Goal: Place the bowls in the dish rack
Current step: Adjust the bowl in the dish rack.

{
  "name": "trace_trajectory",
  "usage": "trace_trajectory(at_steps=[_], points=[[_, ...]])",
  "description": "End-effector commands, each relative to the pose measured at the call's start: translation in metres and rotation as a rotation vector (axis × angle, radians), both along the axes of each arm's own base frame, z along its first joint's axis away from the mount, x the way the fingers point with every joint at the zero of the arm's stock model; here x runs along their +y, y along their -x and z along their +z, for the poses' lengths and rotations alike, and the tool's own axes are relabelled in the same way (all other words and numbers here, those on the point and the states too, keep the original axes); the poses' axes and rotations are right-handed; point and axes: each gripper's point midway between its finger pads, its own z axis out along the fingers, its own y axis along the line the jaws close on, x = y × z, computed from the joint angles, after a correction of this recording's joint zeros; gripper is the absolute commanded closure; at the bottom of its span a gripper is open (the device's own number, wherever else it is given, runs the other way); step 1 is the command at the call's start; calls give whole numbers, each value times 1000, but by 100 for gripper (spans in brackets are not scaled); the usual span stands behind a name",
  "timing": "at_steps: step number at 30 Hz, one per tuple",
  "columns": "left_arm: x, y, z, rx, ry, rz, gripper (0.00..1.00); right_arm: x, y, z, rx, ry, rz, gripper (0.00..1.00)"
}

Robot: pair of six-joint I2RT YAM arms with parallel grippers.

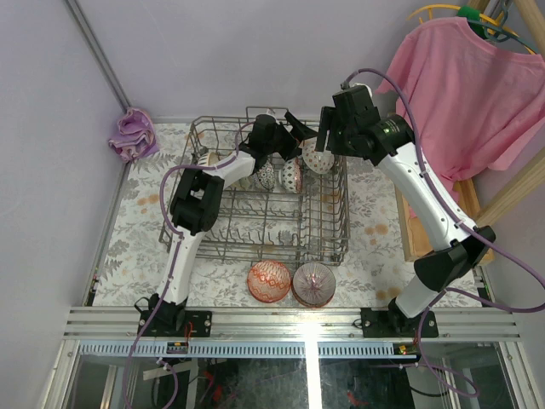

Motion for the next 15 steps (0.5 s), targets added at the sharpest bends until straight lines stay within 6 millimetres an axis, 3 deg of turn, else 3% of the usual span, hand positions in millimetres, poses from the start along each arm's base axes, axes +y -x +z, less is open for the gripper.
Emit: trace_trajectory(at_steps=[1, 5, 10, 15], points=[[7, -14, 33, -511, -442, -90, 0, -1, 0, 7, -34, 18, 26, 28], [2, -14, 44, -427, -312, -88, 0, -24, -13, -7, -19, 164, -53, 30], [0, -10, 39, -308, -192, -107, 0, -47, -27, -16, -15, 298, -111, 30], [-2, -4, 37, -257, -129, -116, 0, -51, -42, -43, 47, 324, -100, 35]])
